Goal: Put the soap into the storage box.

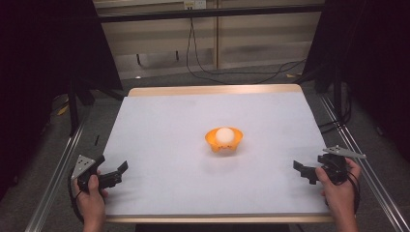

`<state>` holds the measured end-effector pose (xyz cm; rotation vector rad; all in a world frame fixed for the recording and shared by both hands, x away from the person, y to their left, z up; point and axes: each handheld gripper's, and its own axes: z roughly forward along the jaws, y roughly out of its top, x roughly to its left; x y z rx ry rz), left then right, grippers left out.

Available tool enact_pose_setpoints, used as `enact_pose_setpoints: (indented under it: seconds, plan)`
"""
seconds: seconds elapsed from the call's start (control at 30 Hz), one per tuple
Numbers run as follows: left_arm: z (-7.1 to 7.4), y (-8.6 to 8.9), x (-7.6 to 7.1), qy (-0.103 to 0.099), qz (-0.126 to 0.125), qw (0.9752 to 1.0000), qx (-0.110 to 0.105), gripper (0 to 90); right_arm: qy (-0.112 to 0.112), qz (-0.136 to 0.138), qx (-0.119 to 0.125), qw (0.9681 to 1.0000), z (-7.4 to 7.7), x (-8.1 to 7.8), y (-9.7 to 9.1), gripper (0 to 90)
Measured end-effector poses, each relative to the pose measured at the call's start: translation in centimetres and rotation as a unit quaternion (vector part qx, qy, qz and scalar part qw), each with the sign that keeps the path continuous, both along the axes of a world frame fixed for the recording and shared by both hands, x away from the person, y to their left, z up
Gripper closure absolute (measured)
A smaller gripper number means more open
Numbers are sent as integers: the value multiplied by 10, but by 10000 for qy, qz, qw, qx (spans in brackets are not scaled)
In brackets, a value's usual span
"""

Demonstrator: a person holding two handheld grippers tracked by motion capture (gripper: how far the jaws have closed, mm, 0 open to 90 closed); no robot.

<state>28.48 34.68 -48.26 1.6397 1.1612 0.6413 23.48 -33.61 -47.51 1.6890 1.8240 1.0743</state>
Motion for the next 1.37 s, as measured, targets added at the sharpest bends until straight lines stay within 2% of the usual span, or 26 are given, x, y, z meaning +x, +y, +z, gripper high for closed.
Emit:
enact_pose_setpoints:
  seconds: [0.2,0.4,0.73,0.87,0.9,1.03,1.07,1.17,1.2,1.23,1.37]
  plan:
    - [0,0,0,-3,26,10000,-12,12,-138,-91,-46,9999,0,-10,-11,0]
    - [0,0,0,-9,37,10000,-12,12,-157,-180,19,9997,-1,-19,-22,0]
    - [0,1,0,-21,39,9999,-103,12,-251,-157,8,9996,-2,-32,-32,0]
    - [0,3,0,-13,15,9999,-153,12,-407,-182,97,9990,-4,-39,-35,0]
    - [-1,3,0,-7,46,9997,-258,11,-432,-198,146,9988,-5,-40,-35,0]
    - [-1,6,0,-12,27,9995,-315,10,-548,-211,234,9980,-8,-42,-37,0]
    - [-1,5,0,1,40,9994,-338,10,-664,-256,279,9971,-10,-45,-37,0]
    - [-1,5,0,-2,42,9994,-333,10,-874,-350,189,9954,-11,-50,-35,0]
    - [-1,5,0,0,42,9994,-333,10,-874,-350,189,9954,-11,-50,-35,0]
    - [-1,5,1,5,42,9994,-330,10,-863,-298,90,9958,-11,-49,-32,0]
    - [-1,5,1,8,39,9995,-301,10,-874,-259,44,9958,-12,-49,-31,0]
